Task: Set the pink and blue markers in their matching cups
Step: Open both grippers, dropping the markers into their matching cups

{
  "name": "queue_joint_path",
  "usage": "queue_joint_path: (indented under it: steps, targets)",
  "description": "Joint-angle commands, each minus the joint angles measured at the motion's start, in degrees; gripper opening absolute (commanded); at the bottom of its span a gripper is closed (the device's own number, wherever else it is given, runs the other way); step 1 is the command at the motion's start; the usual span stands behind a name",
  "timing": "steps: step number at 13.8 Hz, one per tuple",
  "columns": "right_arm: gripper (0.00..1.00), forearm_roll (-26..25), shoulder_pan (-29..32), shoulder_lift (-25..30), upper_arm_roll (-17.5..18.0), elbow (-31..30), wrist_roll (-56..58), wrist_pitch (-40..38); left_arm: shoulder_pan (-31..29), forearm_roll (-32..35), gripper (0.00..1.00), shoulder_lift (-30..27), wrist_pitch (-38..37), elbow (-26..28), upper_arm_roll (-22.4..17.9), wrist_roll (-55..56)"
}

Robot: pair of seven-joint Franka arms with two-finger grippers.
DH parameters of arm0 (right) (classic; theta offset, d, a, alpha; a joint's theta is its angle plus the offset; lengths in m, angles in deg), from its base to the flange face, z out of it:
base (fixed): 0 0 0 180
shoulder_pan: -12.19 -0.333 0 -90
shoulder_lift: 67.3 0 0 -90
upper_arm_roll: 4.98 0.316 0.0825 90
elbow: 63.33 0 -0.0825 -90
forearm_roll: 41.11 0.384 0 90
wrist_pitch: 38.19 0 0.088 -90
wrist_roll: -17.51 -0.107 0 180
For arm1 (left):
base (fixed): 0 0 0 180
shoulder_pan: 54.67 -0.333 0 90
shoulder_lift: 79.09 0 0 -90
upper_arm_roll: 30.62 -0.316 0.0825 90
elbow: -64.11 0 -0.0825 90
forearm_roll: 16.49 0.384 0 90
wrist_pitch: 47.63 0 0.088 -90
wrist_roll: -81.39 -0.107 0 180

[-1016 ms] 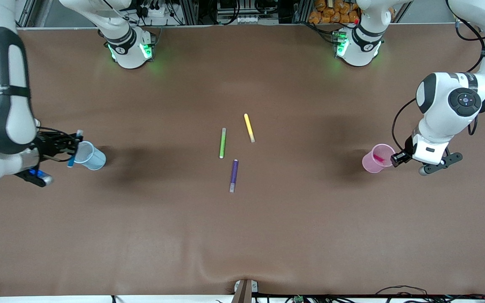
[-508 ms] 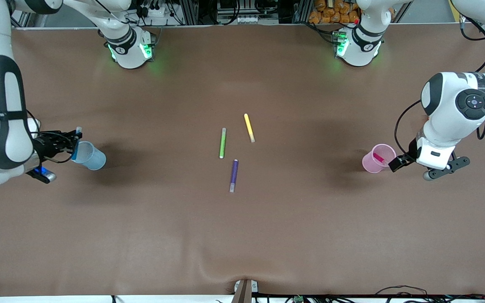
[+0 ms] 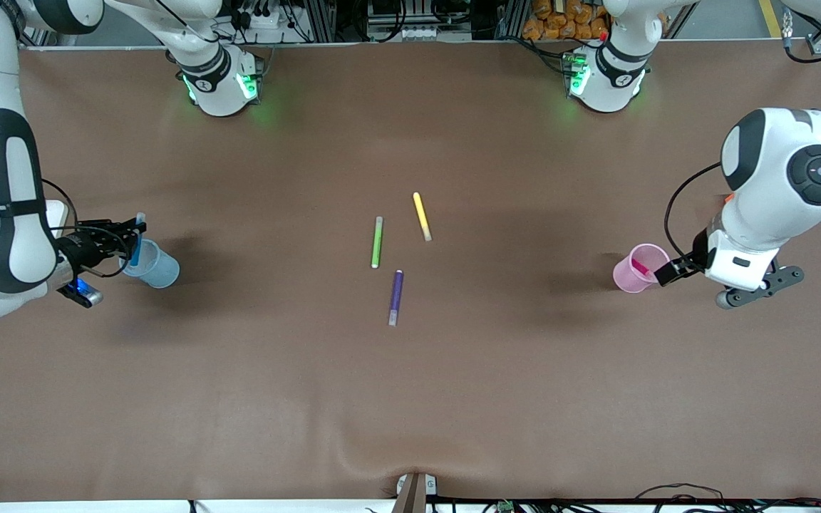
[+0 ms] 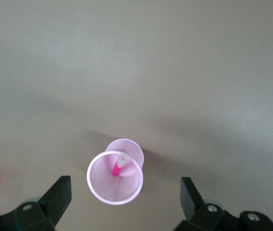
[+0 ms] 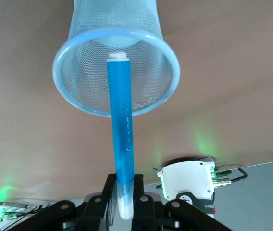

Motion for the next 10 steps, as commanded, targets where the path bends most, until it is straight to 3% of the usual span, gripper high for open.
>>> queue_joint_path:
  steps: [1,2,3,4,5,6,7,10]
  targets:
    - [0.0,2.3,1.8,-1.6,1.1,0.4,1.0,0.8,-0.3,-2.0,1.0,0.4,-5.1,-4.0,1.8,-0.2]
    - [0.0,2.3,1.7,-1.7,1.2,0.5,1.1,0.8,-0.3,-3.1,1.0,0.4,-6.0,-5.0,1.8,-0.2]
    - [0.1,2.3,1.8,-1.7,1.2,0.6,1.1,0.8,-0.3,-3.4,1.0,0.4,-7.1,-5.9,1.8,-0.2]
    - [0.49,2.3,1.8,-1.7,1.2,0.6,1.2,0.8,-0.2,-3.4,1.0,0.6,-8.0,-6.5,1.8,-0.2]
    - [0.76,2.1,1.8,-1.7,1.1,0.7,1.2,1.0,-0.3,-3.4,1.0,0.4,-8.2,-6.7,1.8,-0.3]
    - [0.9,1.9,1.8,-1.7,1.1,1.1,1.2,1.0,-0.3,-3.4,1.0,0.4,-8.4,-6.9,1.8,-0.3]
    - [1.0,1.8,1.7,-1.7,1.1,1.6,1.2,0.9,-0.3,-3.5,1.0,0.4,-8.9,-7.4,1.8,-0.4]
    - [1.0,1.9,1.1,-1.5,1.2,4.4,1.0,0.3,-0.3,-3.5,1.0,0.4,-10.7,-9.0,1.8,-0.6]
